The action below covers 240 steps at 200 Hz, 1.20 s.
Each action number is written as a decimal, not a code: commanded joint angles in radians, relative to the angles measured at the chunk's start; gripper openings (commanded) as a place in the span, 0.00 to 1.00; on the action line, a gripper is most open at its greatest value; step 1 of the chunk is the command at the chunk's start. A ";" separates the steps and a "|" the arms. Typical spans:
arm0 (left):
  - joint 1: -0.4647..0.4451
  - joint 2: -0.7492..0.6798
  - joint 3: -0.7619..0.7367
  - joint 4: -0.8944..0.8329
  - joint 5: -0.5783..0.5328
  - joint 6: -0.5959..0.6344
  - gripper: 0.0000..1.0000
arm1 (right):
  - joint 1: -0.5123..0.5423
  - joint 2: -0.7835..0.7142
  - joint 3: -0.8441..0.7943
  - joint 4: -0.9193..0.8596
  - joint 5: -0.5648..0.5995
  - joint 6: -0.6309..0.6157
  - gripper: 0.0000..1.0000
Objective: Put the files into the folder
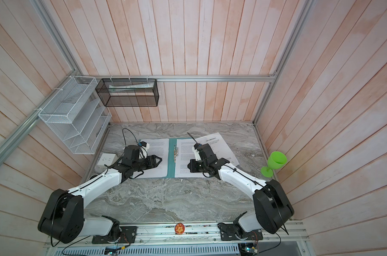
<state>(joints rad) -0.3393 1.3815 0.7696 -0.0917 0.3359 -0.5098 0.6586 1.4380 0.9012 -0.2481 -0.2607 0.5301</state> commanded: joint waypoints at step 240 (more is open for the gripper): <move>-0.003 0.018 -0.059 0.041 0.009 -0.029 0.64 | 0.078 0.417 0.221 -0.271 0.241 -0.183 0.19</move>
<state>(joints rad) -0.3405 1.3952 0.7250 -0.0532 0.3428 -0.5354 0.7376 1.8179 1.1030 -0.4744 -0.0914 0.3809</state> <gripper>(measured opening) 0.637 0.191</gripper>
